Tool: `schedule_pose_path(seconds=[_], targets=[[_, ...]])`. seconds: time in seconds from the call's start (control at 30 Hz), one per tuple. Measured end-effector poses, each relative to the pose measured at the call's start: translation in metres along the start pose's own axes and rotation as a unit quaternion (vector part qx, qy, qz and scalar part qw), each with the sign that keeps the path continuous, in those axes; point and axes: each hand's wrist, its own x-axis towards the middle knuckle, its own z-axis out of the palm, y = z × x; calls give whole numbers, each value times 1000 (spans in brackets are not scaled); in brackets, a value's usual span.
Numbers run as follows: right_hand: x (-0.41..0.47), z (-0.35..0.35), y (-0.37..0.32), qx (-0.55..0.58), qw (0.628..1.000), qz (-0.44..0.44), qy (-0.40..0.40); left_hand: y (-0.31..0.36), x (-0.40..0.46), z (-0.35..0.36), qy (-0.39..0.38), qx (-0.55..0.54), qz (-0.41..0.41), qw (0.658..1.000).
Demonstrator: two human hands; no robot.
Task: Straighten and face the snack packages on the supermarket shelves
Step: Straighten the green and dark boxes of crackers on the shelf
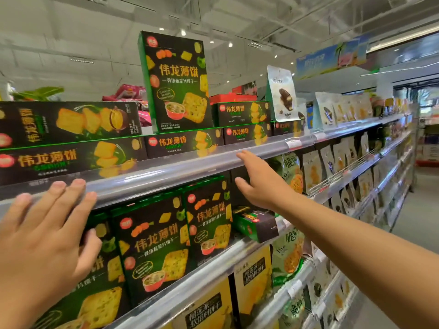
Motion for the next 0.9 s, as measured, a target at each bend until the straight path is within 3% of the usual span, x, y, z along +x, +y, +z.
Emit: schedule_pose_path(seconds=[0.07, 0.13, 0.17, 0.27, 0.33, 0.47, 0.67, 0.9], targets=[[18, 10, 13, -28, 999, -17, 4, 17, -8, 22, -86, -9, -79, 993], [31, 19, 27, -62, 997, -37, 12, 34, 2, 40, -115, -55, -110, 986], [35, 23, 34, -76, 996, -43, 12, 42, 14, 39, -86, -98, -94, 987], [40, 36, 55, -120, 990, -79, 8, 81, 49, 2, 113, -90, 40, 989], [39, 43, 65, -137, 984, -112, 20, 120, 81, -28, 165, -97, 68, 979], [40, 48, 80, -132, 976, -167, 45, 182, 118, -32, 121, -22, 93, 988], [61, 43, 124, -77, 957, -242, 140, 215, 140, -11, 82, 80, 67, 991], [67, 67, 152, -12, 940, -300, 160, 243, 134, -3, 115, 99, -17, 988]])
